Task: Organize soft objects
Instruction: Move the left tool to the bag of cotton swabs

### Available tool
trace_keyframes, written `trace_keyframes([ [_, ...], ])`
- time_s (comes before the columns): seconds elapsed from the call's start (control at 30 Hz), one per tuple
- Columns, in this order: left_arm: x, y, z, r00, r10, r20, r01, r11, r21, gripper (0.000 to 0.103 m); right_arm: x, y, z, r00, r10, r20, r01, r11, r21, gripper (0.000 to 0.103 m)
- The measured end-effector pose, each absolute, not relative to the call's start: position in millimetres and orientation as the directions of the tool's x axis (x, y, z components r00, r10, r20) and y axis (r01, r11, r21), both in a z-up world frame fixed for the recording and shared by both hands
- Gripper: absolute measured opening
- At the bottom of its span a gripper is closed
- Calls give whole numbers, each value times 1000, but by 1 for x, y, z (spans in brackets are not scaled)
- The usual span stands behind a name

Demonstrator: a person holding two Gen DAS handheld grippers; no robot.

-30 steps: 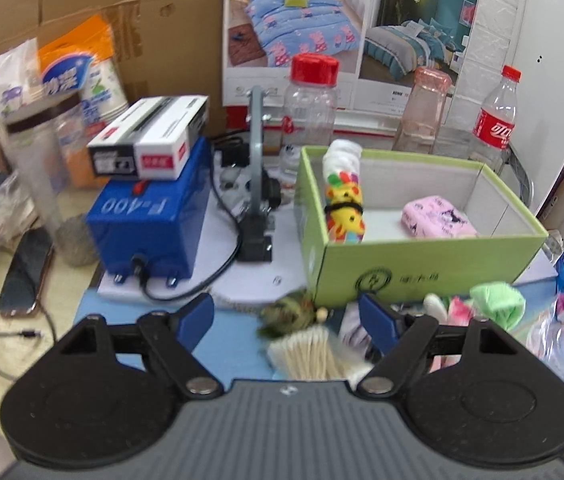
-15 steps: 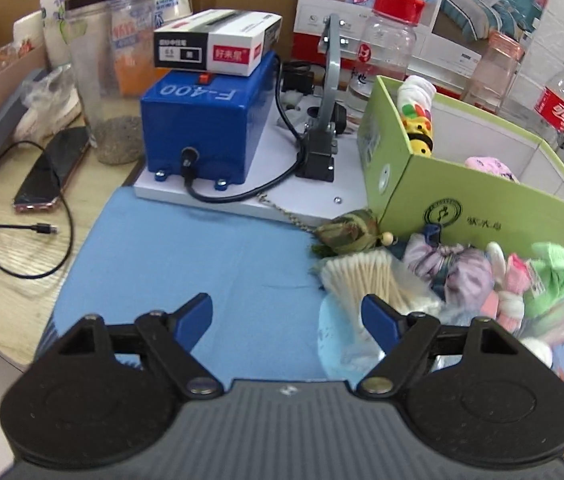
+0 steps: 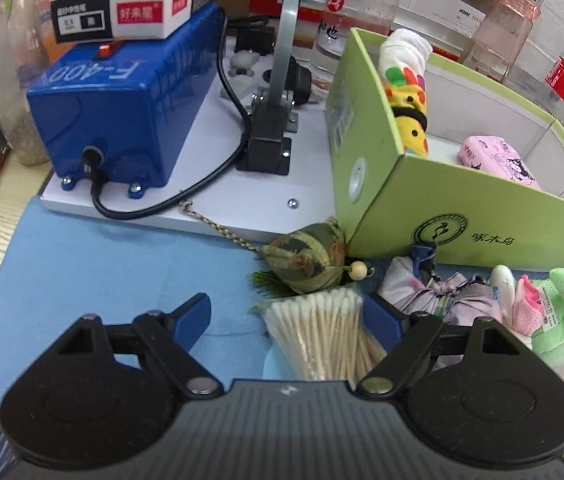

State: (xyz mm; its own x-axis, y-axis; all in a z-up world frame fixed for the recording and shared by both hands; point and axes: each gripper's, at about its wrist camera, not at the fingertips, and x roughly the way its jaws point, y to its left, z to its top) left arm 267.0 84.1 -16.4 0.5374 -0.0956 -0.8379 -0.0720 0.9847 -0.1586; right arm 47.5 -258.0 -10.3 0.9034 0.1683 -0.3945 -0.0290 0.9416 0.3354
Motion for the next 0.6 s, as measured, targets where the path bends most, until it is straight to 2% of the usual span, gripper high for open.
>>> trace_keyframes([
  [0.13,255,98,-20,556,-53,-829,-98,987,-129,92,52,-256,-3,908,177,-381,-46,943,330,70],
  [0.17,251,103,-20,559,-25,-829,-118,987,-109,100,52,-256,0,911,176,-374,-50,945,324,70],
  [0.2,247,108,-22,561,7,-828,-138,987,-85,102,52,-256,3,913,175,-368,-53,946,319,70],
  [0.43,217,146,-15,576,71,-814,-238,968,-84,102,59,-254,25,927,160,-340,-77,967,244,70],
  [0.6,210,136,9,634,-34,-772,-153,974,-169,102,64,-248,33,933,173,-315,-102,968,228,71],
])
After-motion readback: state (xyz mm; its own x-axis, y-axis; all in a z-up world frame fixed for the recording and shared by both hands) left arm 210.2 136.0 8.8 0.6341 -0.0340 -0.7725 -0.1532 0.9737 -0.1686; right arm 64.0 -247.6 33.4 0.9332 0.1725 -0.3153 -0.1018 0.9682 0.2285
